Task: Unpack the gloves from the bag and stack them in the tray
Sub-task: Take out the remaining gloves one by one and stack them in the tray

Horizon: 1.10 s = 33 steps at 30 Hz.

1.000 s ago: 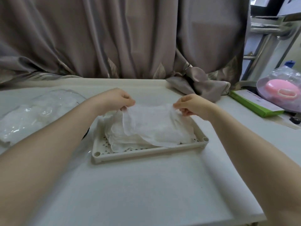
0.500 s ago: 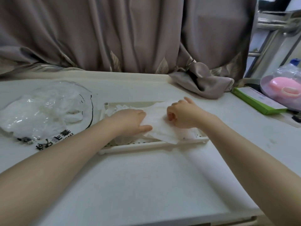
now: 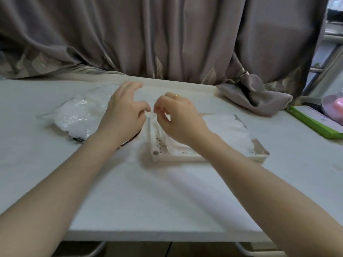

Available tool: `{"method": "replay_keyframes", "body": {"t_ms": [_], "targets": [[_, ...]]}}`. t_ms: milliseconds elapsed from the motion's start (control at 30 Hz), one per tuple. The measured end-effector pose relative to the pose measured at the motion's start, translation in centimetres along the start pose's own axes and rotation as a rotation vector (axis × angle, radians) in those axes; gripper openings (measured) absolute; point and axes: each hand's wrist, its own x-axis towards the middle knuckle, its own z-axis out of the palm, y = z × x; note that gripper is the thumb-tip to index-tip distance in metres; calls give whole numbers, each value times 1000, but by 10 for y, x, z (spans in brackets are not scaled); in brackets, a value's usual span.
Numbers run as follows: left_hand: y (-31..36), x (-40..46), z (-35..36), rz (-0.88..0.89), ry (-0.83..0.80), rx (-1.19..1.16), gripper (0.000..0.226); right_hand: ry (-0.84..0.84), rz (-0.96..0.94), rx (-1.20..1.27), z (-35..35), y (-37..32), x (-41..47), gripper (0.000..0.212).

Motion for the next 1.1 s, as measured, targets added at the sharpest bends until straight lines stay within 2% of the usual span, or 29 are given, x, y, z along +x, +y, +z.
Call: {"method": "replay_keyframes", "body": {"t_ms": [67,167,233,333,533,600,700,767,833,967,1100], "targets": [[-23,-14,-5,-284,-87,22,20,-105,16,9,27,-19,17,22],[-46,-27,-1,-511,-332,52,41,-473,214,-100,67,-21,44,33],[-51,-31,2,-524,-413,8,59,-580,311,-63,87,-15,55,38],[-57,-32,6,-449,-416,-20,67,-580,383,-3,113,-8,65,47],[-62,-33,7,-430,-403,-121,64,-533,341,-180,140,-6,77,15],[-64,-34,10,-434,-433,-115,62,-537,340,-239,135,-8,75,15],[-65,-32,13,-453,-475,-84,45,-443,297,-191,107,-10,69,21],[-62,-31,13,-466,-478,-67,23,-294,275,-91,78,-8,62,24],[-62,-30,14,-464,-477,-40,14,-111,280,64,51,-6,57,24],[-53,-30,13,-492,-495,46,39,192,445,629,7,-1,40,32],[-18,-24,0,-399,-288,10,51,253,721,1036,-18,13,24,24]]}}
